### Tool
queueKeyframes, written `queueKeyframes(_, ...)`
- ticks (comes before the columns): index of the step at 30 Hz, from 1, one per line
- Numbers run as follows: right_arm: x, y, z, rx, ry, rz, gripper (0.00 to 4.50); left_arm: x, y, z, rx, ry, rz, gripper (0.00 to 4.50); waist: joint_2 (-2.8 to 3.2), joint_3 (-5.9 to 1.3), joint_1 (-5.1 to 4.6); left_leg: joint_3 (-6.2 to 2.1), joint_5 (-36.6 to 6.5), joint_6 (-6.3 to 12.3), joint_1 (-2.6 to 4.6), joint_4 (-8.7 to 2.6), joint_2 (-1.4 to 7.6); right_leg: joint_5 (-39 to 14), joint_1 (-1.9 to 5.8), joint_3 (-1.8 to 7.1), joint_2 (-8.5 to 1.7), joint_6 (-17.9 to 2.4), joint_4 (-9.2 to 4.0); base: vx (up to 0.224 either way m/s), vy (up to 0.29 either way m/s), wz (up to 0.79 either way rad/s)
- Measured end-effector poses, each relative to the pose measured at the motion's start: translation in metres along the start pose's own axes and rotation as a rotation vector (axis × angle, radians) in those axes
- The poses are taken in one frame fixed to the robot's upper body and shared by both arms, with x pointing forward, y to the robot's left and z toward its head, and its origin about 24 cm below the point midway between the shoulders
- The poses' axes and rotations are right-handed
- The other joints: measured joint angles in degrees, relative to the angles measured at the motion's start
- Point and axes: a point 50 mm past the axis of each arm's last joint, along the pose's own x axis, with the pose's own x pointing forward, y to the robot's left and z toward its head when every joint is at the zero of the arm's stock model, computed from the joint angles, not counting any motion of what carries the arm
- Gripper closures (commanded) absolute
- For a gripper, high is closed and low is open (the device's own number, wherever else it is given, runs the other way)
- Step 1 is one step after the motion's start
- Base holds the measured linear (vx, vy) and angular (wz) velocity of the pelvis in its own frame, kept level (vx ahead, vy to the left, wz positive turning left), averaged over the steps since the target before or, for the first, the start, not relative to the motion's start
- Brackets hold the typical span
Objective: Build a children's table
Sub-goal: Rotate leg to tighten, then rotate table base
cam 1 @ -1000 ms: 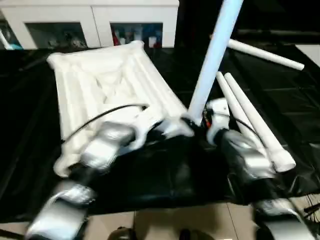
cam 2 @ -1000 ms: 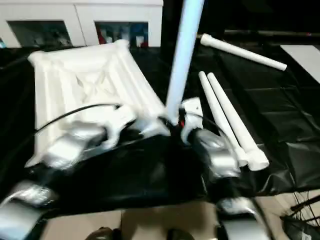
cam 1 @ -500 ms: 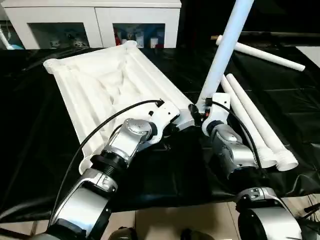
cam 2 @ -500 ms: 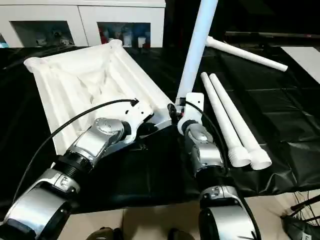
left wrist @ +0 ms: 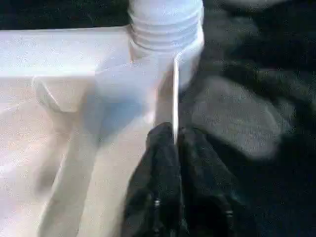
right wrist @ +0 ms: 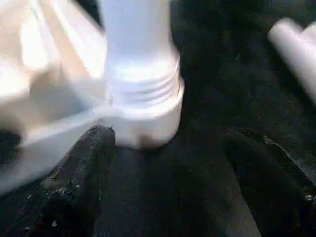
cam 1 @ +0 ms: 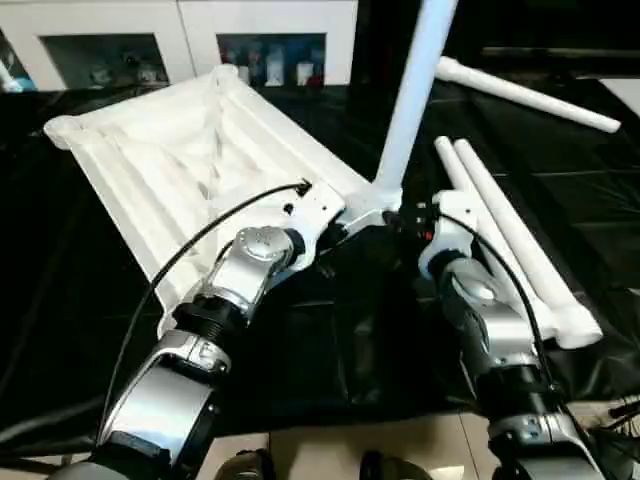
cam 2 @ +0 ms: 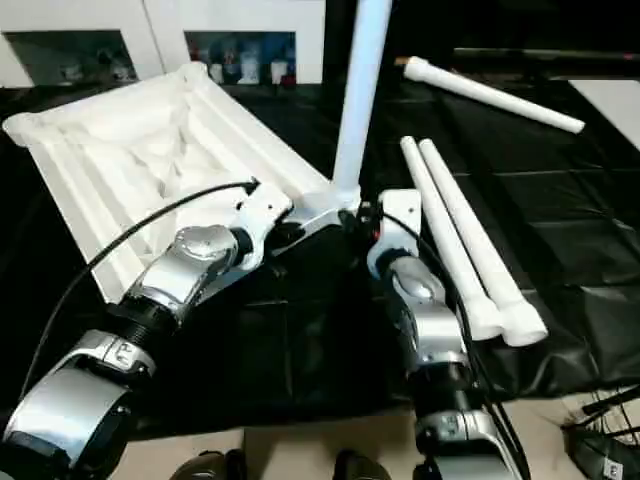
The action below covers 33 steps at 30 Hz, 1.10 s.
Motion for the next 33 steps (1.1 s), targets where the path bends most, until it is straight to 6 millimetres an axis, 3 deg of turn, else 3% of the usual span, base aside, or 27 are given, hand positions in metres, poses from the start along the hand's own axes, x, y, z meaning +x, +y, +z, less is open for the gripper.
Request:
queueKeyframes(4, 0.001, 0.004, -0.008, -0.018, 0.046, 0.006, 0.7, -0.011, 0.007, 0.028, -0.028, -0.125, 0.02, 3.55, -0.04, -0.01, -0.11, 0.0, -0.1, 0.13, -0.83, 0.6, 0.13, 0.0, -0.7, -0.03, -0.01, 0.0, 0.46, 0.0, 0.0, 0.0)
queueKeyframes(9, 0.002, 0.015, -0.013, -0.026, 0.093, 0.057, 0.7, -0.042, 0.036, 0.041, 0.013, -0.137, 0.149, 3.12, -0.04, 0.0, -0.64, -0.01, -0.1, 0.09, -0.68, 1.05, 0.28, 0.1, -0.66, 0.0, 0.03, -0.2, 0.93, 0.0, 0.0, 0.0)
queueKeyframes(12, 0.003, 0.023, -0.015, -0.029, 0.104, 0.095, 0.7, -0.084, 0.08, 0.037, 0.073, -0.083, 0.422, 3.06, -0.03, 0.01, -1.3, -0.02, -0.1, -0.28, -0.49, 1.07, 0.34, 0.1, -0.61, 0.0, 0.09, 0.0, 1.04, 0.0, 0.0, 0.0)
queueKeyframes(13, 0.004, 0.023, -0.014, -0.03, 0.107, 0.098, 0.7, -0.105, 0.098, 0.036, 0.103, -0.054, 0.547, 2.8, -0.04, 0.01, -1.47, -0.04, 0.0, -0.42, -0.43, 1.07, 0.38, 0.1, -0.6, 0.0, 0.12, 0.0, 1.07, 0.0, 0.0, 0.0)
queueKeyframes(17, 0.011, 0.027, -0.007, -0.041, 0.101, 0.108, 0.7, -0.167, 0.137, 0.03, 0.189, 0.034, 0.867, 2.65, -0.04, 0.01, -1.46, -0.06, 0.0, -0.54, -0.27, 1.04, 0.4, 0.1, -0.48, 0.02, 0.15, 0.1, 1.09, 0.0, 0.0, 0.0)
queueKeyframes(18, 0.012, 0.027, -0.005, -0.05, 0.094, 0.107, 0.7, -0.179, 0.143, 0.029, 0.199, 0.045, 0.935, 2.42, -0.06, 0.0, -1.36, -0.05, 0.0, -0.55, -0.27, 1.03, 0.4, 0.1, -0.47, 0.03, 0.15, 0.1, 1.09, 0.0, 0.0, 0.0)
queueKeyframes(22, 0.017, 0.035, -0.001, -0.06, 0.09, 0.138, 0.7, -0.211, 0.153, 0.015, 0.206, 0.151, 1.039, 2.23, -0.12, -0.03, -0.83, -0.02, 0.0, -0.55, -0.33, 1.03, 0.36, 0.2, -0.45, 0.1, 0.14, 0.0, 1.06, 0.0, 0.0, 0.0)
queueKeyframes(24, 0.019, 0.036, -0.001, -0.068, 0.095, 0.148, 0.7, -0.22, 0.153, 0.001, 0.186, 0.222, 1.047, 1.89, -0.17, -0.04, -0.46, -0.02, 0.0, -0.54, -0.36, 1.02, 0.36, 0.1, -0.45, 0.1, 0.13, 0.0, 1.05, 0.0, 0.0, 0.0)
queueKeyframes(30, 0.024, 0.042, -0.002, -0.087, 0.119, 0.184, 0.7, -0.22, 0.133, -0.051, 0.124, 0.483, 0.887, 1.57, -0.41, -0.03, -0.16, -0.02, 0.0, -0.57, -0.27, 1.03, 0.39, 0.2, -0.44, 0.1, 0.14, -0.1, 1.15, 0.0, 0.0, 0.0)
queueKeyframes(33, 0.026, 0.044, -0.003, -0.094, 0.123, 0.192, 0.7, -0.22, 0.125, -0.058, 0.125, 0.562, 0.792, 1.34, -0.75, 0.01, -0.09, -0.03, 0.0, -0.63, -0.23, 1.03, 0.42, 0.2, -0.44, 0.1, 0.17, -0.1, 1.2, 0.0, 0.0, 0.0)
